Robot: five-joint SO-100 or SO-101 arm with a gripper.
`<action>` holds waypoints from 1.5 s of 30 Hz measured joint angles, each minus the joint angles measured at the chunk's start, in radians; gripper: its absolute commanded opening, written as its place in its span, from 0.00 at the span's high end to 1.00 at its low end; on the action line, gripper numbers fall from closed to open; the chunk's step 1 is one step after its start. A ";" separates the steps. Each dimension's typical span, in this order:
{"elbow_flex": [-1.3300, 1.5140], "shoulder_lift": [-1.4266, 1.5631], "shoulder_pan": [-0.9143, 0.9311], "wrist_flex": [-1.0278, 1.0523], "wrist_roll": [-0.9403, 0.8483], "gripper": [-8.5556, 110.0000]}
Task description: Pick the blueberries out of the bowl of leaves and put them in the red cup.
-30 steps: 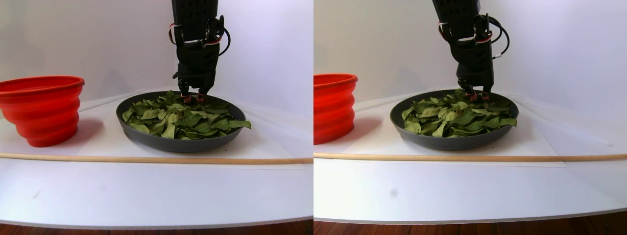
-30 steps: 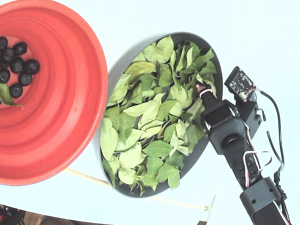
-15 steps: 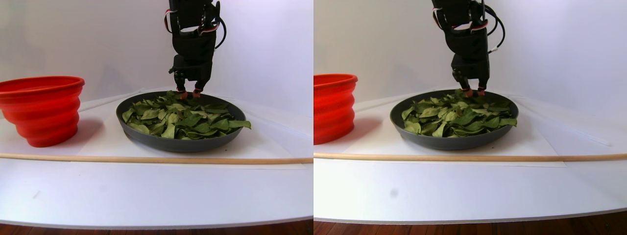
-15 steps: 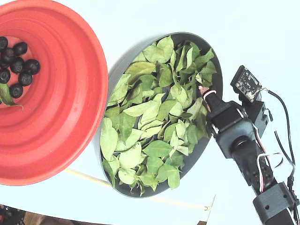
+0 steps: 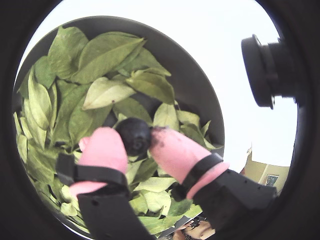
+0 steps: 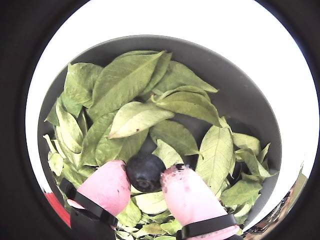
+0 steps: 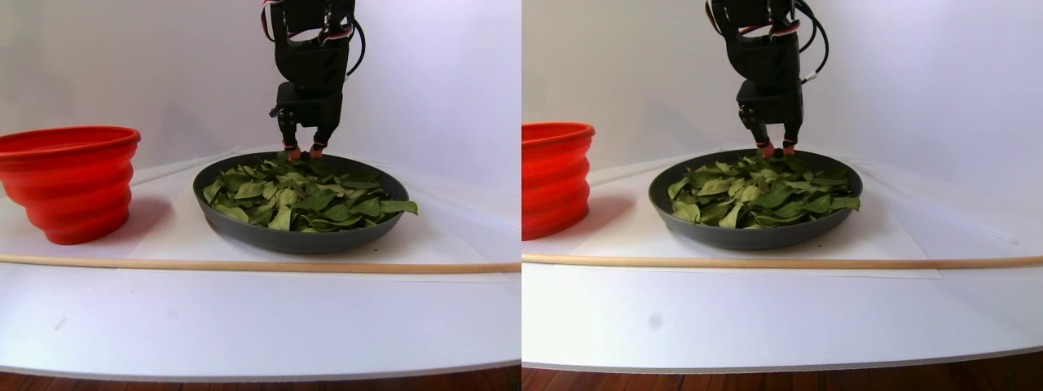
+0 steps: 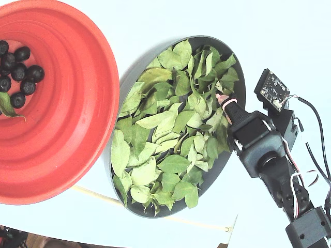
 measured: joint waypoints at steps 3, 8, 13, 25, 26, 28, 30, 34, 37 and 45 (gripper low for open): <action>0.025 0.029 -0.009 0.020 0.000 0.84; 0.064 0.075 -0.034 0.037 0.000 0.84; 0.097 0.118 -0.060 0.067 0.000 0.84; 0.170 0.225 -0.114 0.141 0.017 0.84; 0.175 0.236 -0.117 0.147 0.018 0.84; 0.187 0.258 -0.124 0.173 0.026 0.84; 0.190 0.275 -0.133 0.193 0.032 0.84; 0.206 0.314 -0.158 0.227 0.046 0.84; 0.219 0.345 -0.175 0.242 0.048 0.84; 0.265 0.413 -0.221 0.276 0.069 0.84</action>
